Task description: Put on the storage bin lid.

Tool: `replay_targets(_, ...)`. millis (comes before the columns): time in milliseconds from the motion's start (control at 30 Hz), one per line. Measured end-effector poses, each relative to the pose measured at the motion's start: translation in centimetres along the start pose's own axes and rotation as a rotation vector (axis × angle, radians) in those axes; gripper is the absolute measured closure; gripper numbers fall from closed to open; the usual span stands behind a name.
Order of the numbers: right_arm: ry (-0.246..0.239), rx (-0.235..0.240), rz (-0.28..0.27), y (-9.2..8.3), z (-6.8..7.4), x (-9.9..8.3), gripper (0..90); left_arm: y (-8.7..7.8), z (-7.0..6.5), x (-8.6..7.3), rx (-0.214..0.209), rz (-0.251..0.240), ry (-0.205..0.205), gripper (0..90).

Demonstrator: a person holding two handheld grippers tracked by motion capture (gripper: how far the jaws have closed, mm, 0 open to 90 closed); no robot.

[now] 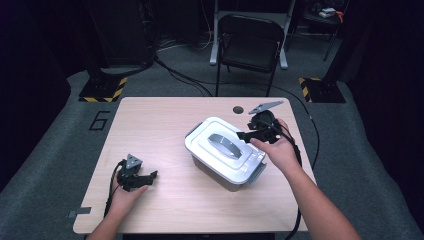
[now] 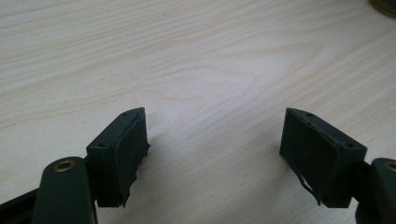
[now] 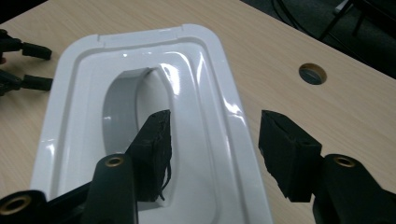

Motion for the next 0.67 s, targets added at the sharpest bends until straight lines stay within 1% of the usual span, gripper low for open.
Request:
replay_targets(267, 0.040, -0.058, 0.007, -0.7, -2.2, -1.9, 43.7, 0.0, 0.0, 0.0, 0.000, 0.000, 0.000, 22.8)
replay_targets(333, 0.053, -0.068, 0.007, -0.8, -2.7, -2.3, 43.4, 0.0, 0.0, 0.0, 0.000, 0.000, 0.000, 22.8)
replay_targets(367, 0.067, -0.076, 0.011, -1.0, -3.1, -2.7, 43.4, 0.0, 0.0, 0.0, 0.000, 0.000, 0.000, 22.8)
replay_targets(400, 0.069, -0.079, 0.009, -1.0, -3.3, -2.8, 43.4, 0.0, 0.0, 0.0, 0.000, 0.000, 0.000, 22.8)
replay_targets(433, 0.080, -0.084, 0.010, -1.1, -3.5, -3.0, 43.4, 0.0, 0.0, 0.0, 0.000, 0.000, 0.000, 22.8)
replay_targets(467, 0.079, -0.089, 0.004, -1.2, -3.7, -3.2, 43.3, 0.0, 0.0, 0.0, 0.000, 0.000, 0.000, 22.8)
replay_targets(533, 0.095, -0.097, 0.001, -1.4, -4.1, -3.6, 42.7, 0.0, 0.0, 0.0, 0.000, 0.000, 0.001, 22.8)
replay_targets(667, 0.119, -0.121, -0.001, -1.8, -4.8, -4.6, 39.7, 0.0, 0.0, 0.0, 0.000, 0.000, -0.001, 22.8)
Point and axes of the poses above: each handheld gripper's, and its own axes: y roughly forward along the jaws, x roughly out of its top, z roughly to its left, the point moved 7 cm from there along y, roughly forward along the jaws, and after that the axes turned 9 degrees about -y, right-handed, at the moved point
